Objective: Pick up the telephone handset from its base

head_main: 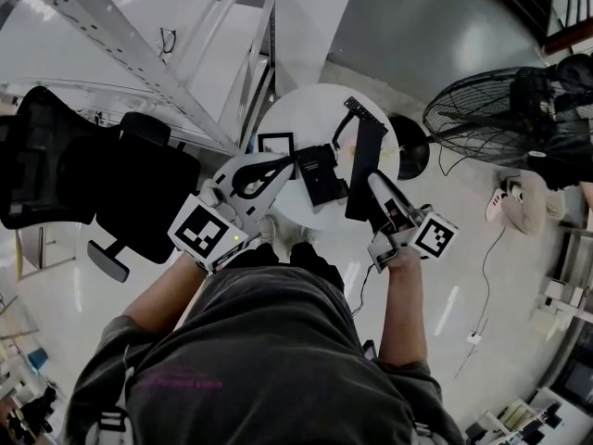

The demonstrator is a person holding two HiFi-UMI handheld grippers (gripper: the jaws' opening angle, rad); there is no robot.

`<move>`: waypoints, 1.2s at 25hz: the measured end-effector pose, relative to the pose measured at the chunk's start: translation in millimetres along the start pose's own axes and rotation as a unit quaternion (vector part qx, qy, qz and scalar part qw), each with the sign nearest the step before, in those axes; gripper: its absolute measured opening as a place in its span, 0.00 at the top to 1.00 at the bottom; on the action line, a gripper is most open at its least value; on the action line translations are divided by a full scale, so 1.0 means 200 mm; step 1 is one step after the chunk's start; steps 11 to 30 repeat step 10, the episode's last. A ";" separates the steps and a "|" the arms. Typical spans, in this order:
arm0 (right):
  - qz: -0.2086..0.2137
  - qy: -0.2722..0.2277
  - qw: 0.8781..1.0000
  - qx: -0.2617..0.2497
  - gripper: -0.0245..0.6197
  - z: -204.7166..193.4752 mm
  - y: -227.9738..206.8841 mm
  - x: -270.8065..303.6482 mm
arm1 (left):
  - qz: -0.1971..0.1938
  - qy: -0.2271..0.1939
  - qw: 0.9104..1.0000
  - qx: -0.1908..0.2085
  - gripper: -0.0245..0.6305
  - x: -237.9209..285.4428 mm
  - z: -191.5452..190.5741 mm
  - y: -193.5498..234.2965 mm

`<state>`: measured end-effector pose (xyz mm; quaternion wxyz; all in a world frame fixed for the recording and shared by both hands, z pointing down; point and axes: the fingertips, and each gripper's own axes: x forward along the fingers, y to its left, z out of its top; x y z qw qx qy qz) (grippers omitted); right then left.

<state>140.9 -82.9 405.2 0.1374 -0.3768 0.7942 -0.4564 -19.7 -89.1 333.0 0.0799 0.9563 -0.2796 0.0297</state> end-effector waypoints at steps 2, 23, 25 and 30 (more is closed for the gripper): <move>0.001 0.001 1.000 0.000 0.84 0.00 0.00 0.00 | 0.000 0.001 1.000 -0.001 0.94 0.01 0.00 0.00; 0.003 0.006 1.000 0.001 0.84 0.02 -0.03 0.02 | 0.001 -0.002 1.000 -0.003 0.94 0.05 0.00 0.01; 0.003 0.006 1.000 0.001 0.84 0.02 -0.03 0.02 | 0.001 -0.002 1.000 -0.003 0.94 0.05 0.00 0.01; 0.003 0.006 1.000 0.001 0.84 0.02 -0.03 0.02 | 0.001 -0.002 1.000 -0.003 0.94 0.05 0.00 0.01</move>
